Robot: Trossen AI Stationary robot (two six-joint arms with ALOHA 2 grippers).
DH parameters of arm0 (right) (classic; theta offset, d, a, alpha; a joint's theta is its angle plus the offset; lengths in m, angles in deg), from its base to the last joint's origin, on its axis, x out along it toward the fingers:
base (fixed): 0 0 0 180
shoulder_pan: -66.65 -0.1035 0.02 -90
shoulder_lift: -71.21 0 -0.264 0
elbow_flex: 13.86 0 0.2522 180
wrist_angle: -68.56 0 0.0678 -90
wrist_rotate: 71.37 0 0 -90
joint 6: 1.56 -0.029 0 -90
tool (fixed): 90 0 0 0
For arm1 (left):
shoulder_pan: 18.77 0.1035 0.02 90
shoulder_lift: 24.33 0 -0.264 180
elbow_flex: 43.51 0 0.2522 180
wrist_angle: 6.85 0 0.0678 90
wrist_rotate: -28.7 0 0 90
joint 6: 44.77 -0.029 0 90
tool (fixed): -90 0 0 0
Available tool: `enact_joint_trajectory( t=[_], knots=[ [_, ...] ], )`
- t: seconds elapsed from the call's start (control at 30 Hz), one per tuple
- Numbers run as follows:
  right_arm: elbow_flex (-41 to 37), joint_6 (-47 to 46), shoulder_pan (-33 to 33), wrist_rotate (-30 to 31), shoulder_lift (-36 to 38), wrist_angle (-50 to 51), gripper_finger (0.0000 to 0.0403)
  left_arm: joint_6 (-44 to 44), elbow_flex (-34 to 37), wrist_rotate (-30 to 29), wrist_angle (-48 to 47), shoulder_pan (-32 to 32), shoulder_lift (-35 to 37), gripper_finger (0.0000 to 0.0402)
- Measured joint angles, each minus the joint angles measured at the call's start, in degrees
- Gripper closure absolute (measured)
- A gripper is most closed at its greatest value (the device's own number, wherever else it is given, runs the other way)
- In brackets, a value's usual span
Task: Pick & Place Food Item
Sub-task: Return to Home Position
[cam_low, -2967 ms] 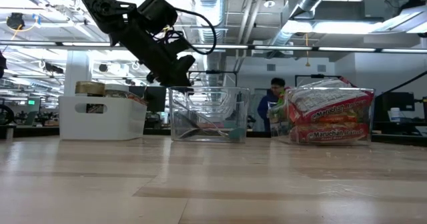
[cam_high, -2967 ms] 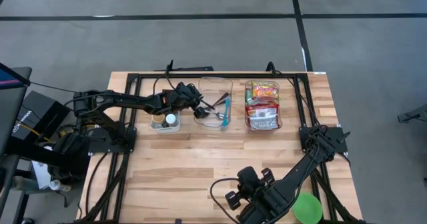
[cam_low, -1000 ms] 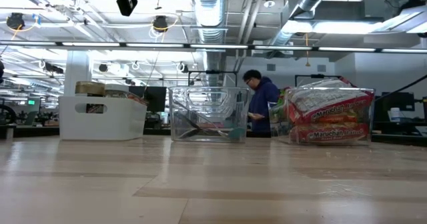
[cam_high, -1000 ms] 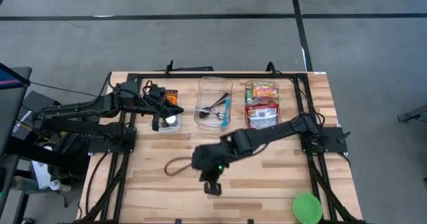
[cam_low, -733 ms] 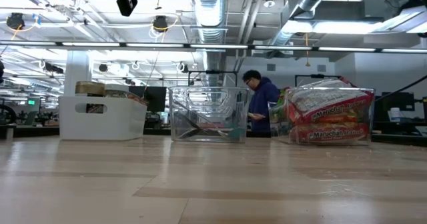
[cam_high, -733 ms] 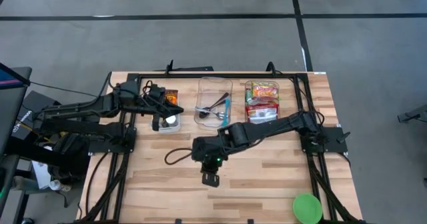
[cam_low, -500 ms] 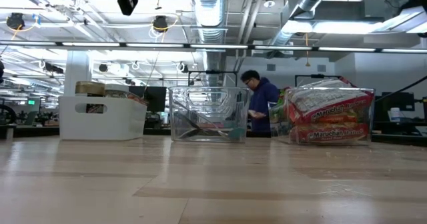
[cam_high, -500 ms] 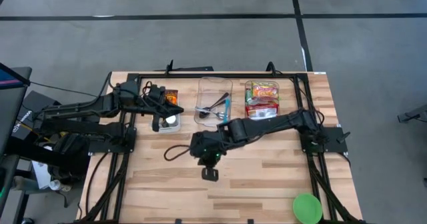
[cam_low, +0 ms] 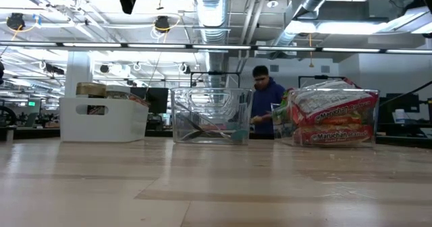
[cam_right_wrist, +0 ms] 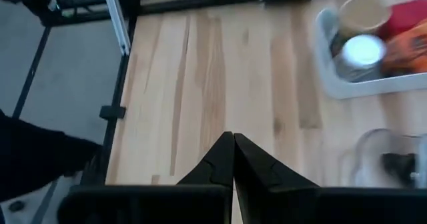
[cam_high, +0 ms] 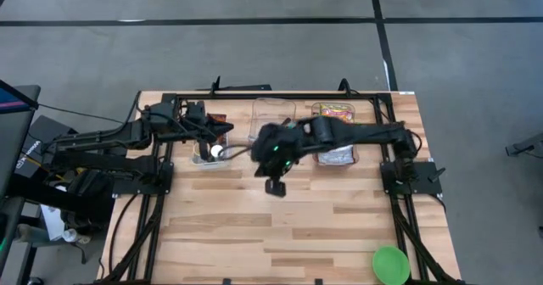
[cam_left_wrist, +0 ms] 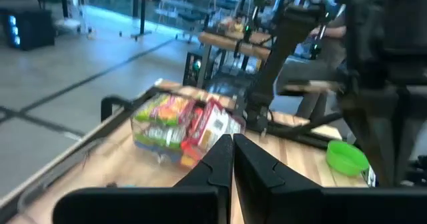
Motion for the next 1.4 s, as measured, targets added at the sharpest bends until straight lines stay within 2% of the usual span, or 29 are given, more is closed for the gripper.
enact_joint_trajectory(
  t=[0.2,0.5,0.77,0.9,1.07,1.4],
  knots=[
    [-0.02,1.55,2.63,2.36,6.67,0.53,0.0403,-0.54,0.0,-0.06,4.21,1.66,0.74,0.0394],
    [-0.02,1.61,5.85,2.98,16.48,1.17,0.0403,-0.87,0.02,0.09,4.4,4.33,5.91,0.0394],
    [-0.22,1.56,6.27,10.81,23.68,3.15,0.0403,-3.52,0.02,0.1,4.29,4.96,12.32,0.0394],
    [-3.54,1.11,6.14,12.87,27.81,2.37,0.0403,-4.45,0.02,0.09,3.8,4.95,15.56,0.0394],
    [-14.35,-0.35,6.12,13.51,33.75,-4.75,0.0403,-4.9,0.02,-0.33,-0.44,4.95,18.63,0.0394],
    [-46.63,-3.61,4.57,13.48,47.87,-33.54,0.0403,-3.06,0.02,-0.82,-6.72,4.95,18.4,0.0394]
  ],
)
